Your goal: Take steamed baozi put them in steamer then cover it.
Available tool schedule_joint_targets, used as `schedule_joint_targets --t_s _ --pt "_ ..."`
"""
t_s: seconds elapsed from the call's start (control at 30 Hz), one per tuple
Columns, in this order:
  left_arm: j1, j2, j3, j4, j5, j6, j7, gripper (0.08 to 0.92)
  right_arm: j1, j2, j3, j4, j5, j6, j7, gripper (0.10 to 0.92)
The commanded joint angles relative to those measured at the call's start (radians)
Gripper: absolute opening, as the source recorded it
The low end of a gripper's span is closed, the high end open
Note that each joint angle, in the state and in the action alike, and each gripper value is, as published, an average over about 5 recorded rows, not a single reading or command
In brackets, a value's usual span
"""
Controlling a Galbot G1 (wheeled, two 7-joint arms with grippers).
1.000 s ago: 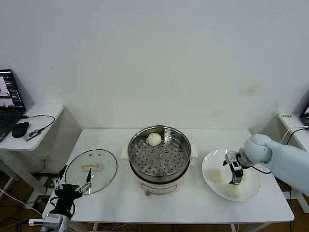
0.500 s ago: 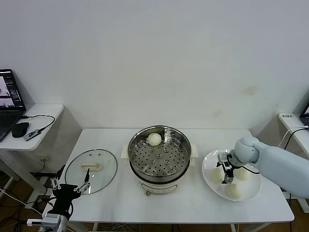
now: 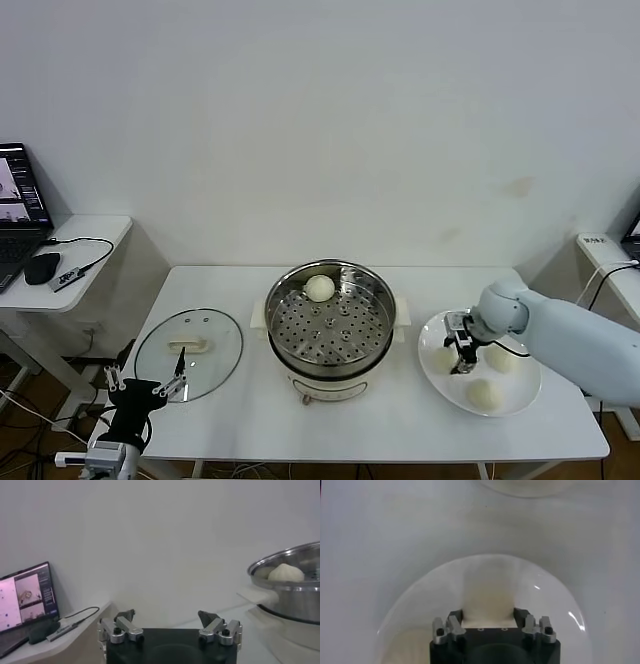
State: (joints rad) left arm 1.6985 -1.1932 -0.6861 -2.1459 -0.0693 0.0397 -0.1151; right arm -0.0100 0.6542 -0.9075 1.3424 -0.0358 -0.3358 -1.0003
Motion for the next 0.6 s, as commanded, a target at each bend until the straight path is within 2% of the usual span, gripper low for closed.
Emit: schedule_joint_targets --t_s 0.03,0.3,0.6 --pt "-0.001 0.001 0.002 -0.003 -0.001 0.001 0.001 0.823 0.185 -0.063 -0.061 0.056 0.075 -0.019 -0.030 0.614" --pt "0.001 0.005 0.006 -0.018 -0.005 0.000 0.002 0.823 0.564 -0.085 -0.310 0.137 0.181 -0.043 -0.044 0.617" --pt "-0.005 0.005 0.011 -0.030 -0.008 0.000 0.003 0.823 0.844 0.065 -0.435 0.229 0.373 -0.116 -0.022 0.619"
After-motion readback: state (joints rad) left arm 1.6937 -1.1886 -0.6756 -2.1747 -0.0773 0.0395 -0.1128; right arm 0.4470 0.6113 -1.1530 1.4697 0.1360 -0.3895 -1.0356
